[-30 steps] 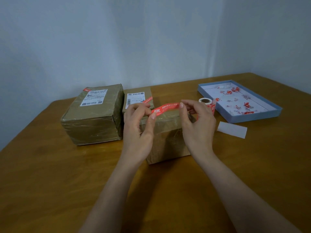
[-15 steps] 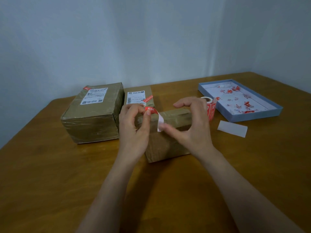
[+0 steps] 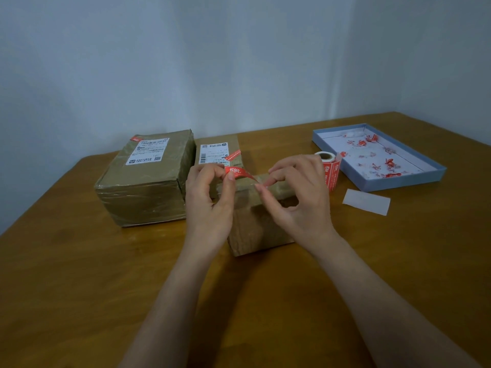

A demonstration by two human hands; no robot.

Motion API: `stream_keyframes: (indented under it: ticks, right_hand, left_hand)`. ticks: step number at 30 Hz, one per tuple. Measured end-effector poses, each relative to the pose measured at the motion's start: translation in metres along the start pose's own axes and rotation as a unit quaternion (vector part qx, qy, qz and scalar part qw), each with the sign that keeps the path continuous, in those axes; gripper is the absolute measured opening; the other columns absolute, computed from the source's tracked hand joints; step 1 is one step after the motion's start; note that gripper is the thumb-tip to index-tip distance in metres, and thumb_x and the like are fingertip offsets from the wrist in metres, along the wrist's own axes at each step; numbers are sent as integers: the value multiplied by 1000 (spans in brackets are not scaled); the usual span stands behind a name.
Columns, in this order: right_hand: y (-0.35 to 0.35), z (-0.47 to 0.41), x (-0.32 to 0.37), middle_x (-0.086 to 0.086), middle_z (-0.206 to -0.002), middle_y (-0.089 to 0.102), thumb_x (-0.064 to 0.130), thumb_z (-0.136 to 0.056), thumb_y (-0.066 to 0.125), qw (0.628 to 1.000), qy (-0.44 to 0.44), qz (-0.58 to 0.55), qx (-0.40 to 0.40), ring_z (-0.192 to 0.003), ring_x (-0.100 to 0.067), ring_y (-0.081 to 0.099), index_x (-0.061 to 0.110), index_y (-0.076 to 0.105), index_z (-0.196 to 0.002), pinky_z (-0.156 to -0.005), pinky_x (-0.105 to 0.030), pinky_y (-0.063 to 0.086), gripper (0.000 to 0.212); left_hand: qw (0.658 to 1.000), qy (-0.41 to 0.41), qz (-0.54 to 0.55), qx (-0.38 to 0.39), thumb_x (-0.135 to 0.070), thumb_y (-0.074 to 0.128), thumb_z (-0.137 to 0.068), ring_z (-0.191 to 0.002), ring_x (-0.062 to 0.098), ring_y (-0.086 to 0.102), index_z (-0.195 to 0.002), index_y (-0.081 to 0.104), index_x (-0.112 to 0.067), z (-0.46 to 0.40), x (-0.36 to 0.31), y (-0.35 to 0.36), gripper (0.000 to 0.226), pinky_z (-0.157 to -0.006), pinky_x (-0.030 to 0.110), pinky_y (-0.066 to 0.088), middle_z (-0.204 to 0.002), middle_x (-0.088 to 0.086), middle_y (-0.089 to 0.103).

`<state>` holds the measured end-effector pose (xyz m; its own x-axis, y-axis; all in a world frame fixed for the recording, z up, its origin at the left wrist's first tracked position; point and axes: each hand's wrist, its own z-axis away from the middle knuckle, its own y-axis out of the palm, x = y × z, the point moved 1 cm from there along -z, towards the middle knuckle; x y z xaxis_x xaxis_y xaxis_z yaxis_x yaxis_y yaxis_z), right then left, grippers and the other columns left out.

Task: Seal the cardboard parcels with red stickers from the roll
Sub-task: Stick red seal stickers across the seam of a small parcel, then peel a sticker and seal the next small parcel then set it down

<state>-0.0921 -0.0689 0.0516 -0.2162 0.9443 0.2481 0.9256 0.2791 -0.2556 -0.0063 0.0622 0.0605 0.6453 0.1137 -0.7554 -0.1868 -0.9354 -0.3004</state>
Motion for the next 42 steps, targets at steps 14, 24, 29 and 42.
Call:
stream_keyframes:
  ticks: [14, 24, 29, 42]
  right_hand:
    - [-39, -25, -9, 14, -87, 68, 24, -84, 71, 928, 333, -167, -1, -91, -2, 64, 29, 68, -105, -79, -21, 55, 22]
    - [-73, -18, 0, 12, -77, 68, 5, -95, 52, 820, 431, -369, 73, -76, -2, 60, 18, 69, -96, -69, -20, 47, 21]
    - [-79, -13, 7, 3, -86, 70, 3, -92, 57, 814, 427, -389, 65, -82, -6, 65, 13, 67, -103, -69, -19, 50, 18]
    - [-111, 2, -11, -6, -89, 71, 7, -88, 66, 860, 431, -266, 55, -76, -11, 65, 9, 69, -93, -64, -19, 50, 7]
  left_hand:
    - [996, 45, 32, 68, -32, 56, -91, -121, 13, 48, -89, 63, -15, 2, -30, 8, 18, -93, 32, 50, -109, -13, 48]
    - [969, 3, 187, 159, -24, 51, -91, -82, 9, 54, -88, 59, -3, 17, -67, 29, 23, -74, 23, 44, -88, 17, 57]
    - [965, -2, 177, 194, -17, 56, -97, -79, 6, 59, -92, 64, -2, 30, -84, 43, 18, -70, 20, 48, -90, 13, 61]
    - [970, -101, 169, 143, -8, 67, -88, -75, 20, 67, -77, 65, 1, 41, -101, 76, 14, -73, 33, 56, -79, 14, 68]
